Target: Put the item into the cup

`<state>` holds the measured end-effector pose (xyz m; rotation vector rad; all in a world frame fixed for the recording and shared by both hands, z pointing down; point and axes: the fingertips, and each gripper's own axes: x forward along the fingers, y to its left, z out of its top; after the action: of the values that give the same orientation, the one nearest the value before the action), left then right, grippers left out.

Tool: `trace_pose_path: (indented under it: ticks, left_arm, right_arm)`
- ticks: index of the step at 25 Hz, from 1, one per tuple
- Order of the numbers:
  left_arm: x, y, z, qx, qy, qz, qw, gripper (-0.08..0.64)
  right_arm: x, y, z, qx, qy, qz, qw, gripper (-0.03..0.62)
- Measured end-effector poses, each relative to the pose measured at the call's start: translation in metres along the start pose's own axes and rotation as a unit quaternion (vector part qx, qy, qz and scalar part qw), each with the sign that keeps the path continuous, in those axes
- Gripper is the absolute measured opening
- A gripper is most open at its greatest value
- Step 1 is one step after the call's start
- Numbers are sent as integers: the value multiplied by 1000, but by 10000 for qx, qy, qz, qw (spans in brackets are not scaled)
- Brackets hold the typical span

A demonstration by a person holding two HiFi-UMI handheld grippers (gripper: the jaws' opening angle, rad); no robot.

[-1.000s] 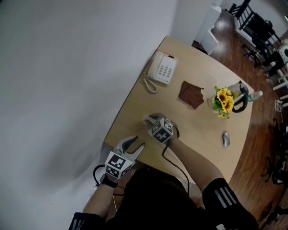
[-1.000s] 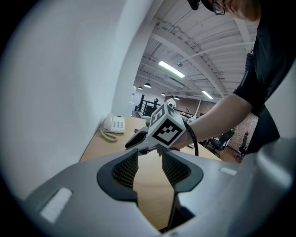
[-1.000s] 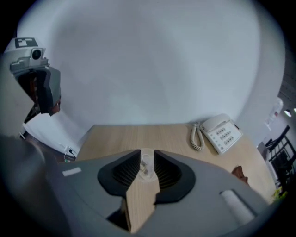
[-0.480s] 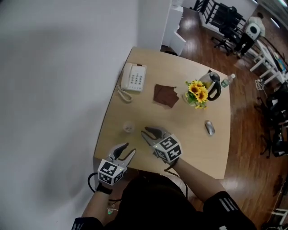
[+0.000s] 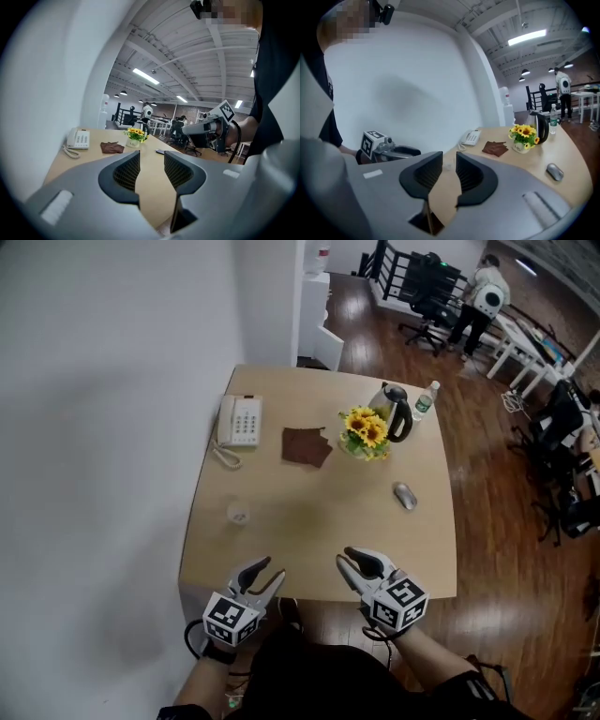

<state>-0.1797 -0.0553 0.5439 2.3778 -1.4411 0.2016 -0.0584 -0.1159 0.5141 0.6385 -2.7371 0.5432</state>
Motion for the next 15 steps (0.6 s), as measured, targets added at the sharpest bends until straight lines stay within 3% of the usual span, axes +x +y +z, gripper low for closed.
trace_pose_path:
  ticks: [6,15]
  left_arm:
    - [-14,-117,4,422,-149,-260,9987,155]
    - [-62,-279,-17,667,-101,-527,9963,155]
  right_arm:
    - [-114,48,-14,-8,-590,148,9981,103]
    - [-238,107,-58,-8,-803,323,9962,103]
